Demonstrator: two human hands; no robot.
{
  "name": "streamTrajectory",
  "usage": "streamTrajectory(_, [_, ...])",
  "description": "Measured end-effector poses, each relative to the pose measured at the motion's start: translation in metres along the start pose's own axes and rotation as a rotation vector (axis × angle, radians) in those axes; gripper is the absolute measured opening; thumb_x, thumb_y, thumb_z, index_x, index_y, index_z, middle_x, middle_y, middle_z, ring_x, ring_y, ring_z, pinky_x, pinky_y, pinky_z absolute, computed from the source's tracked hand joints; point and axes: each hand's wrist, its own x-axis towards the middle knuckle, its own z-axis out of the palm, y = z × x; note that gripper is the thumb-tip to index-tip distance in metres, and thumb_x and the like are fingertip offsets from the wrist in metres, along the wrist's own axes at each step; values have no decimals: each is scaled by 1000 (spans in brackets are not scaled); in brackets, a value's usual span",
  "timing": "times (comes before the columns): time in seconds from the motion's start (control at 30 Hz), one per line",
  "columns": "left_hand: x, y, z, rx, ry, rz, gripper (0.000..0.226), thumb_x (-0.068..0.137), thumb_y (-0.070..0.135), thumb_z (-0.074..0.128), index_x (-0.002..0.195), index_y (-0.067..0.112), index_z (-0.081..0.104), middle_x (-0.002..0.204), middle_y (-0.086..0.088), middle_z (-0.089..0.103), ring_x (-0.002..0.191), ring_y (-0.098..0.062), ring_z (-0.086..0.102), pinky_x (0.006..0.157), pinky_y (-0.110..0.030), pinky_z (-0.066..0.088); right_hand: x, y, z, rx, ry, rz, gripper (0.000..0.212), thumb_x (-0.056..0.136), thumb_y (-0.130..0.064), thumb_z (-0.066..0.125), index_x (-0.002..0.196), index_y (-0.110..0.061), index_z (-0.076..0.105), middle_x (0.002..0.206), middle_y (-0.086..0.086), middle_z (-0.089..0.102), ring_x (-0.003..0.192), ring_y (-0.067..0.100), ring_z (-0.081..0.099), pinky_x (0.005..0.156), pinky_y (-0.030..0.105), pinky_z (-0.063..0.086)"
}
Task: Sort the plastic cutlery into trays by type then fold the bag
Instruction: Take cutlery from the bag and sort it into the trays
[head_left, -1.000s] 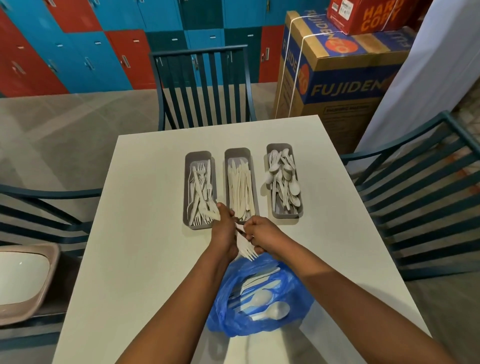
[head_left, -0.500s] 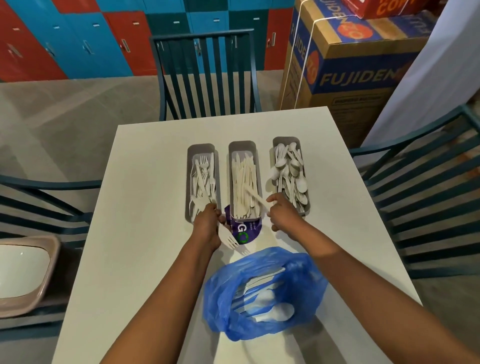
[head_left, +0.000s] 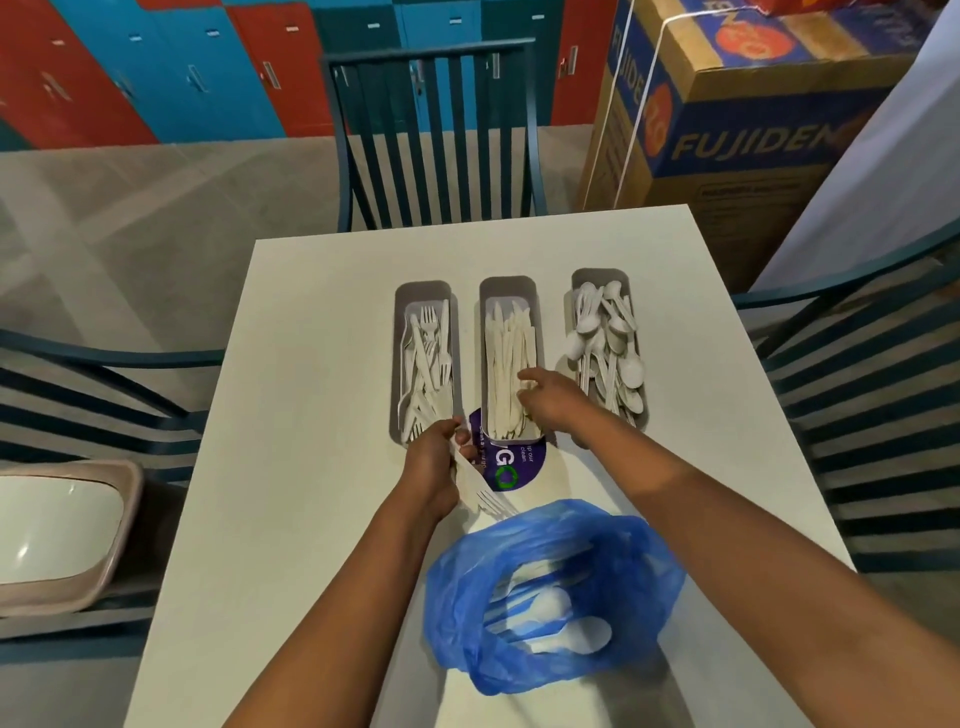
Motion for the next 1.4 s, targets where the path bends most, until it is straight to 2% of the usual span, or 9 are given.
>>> streamTrajectory(0.1, [9, 2, -7, -8, 44, 33, 24, 98, 13, 36, 76, 18, 45, 42, 7, 39, 33, -8, 34, 40, -17, 30, -16, 1, 7, -5, 4, -41, 30, 94, -23, 50, 121, -12, 58, 121, 12, 60, 94, 20, 56, 77, 23, 39])
streamTrajectory(0.17, [13, 3, -7, -16, 71, 54, 24, 99, 14, 38, 77, 18, 46, 41, 5, 41, 33, -7, 36, 40, -17, 33, -30, -1, 17, -3, -101, -66, 24, 93, -30, 54, 97, -9, 64, 93, 11, 64, 79, 19, 55, 69, 25, 40])
streamTrajectory(0.23, [12, 3, -2, -52, 81, 76, 26, 100, 14, 38, 75, 17, 46, 39, 5, 41, 32, -6, 37, 37, -13, 34, -46, -6, 28, 31, -238, -60, 26, 90, -35, 58, 77, -13, 59, 67, 4, 57, 60, 16, 52, 58, 25, 42])
streamTrajectory(0.3, [10, 2, 3, -31, 97, 112, 30, 101, 15, 38, 72, 17, 45, 38, 8, 43, 35, -6, 40, 38, -14, 35, -58, -9, 38, 22, -283, -95, 24, 87, -32, 64, 73, -16, 55, 60, -3, 51, 53, 9, 47, 52, 19, 40])
streamTrajectory(0.53, [7, -4, 4, 102, 142, 216, 32, 100, 27, 42, 70, 18, 47, 44, 7, 44, 42, -8, 38, 50, -23, 32, -65, -11, 37, 18, -284, -139, 27, 87, -16, 66, 65, -19, 51, 60, -4, 49, 50, 6, 44, 47, 16, 37])
streamTrajectory(0.83, [12, 28, -20, -153, 188, 250, 19, 96, 18, 40, 77, 18, 45, 51, 2, 39, 42, -12, 37, 46, -21, 37, -70, 2, 21, -35, -511, -112, 16, 94, -7, 53, 85, -20, 55, 71, -3, 45, 56, 9, 39, 49, 19, 39])
streamTrajectory(1.13, [8, 39, -24, -186, 272, 369, 31, 99, 5, 36, 128, 9, 48, 67, 1, 52, 62, -10, 51, 56, -21, 44, -45, -6, 5, 144, -437, -26, 20, 95, -2, 47, 81, -16, 50, 60, 0, 37, 51, 11, 32, 49, 22, 33])
streamTrajectory(1.3, [13, 38, -37, -115, 179, 359, 21, 100, 9, 41, 88, 10, 58, 58, 4, 63, 61, -10, 59, 60, -22, 51, -26, -17, 21, 138, -244, -28, 12, 92, -3, 51, 87, -13, 51, 60, 5, 46, 49, 15, 41, 46, 22, 38])
streamTrajectory(1.4, [11, 33, -37, 4, 167, 338, 21, 99, 11, 44, 85, 7, 60, 77, -6, 64, 68, -16, 61, 67, -29, 56, -15, -28, 32, 85, -162, -85, 9, 89, -6, 56, 84, -12, 55, 64, 2, 50, 51, 12, 46, 49, 21, 38])
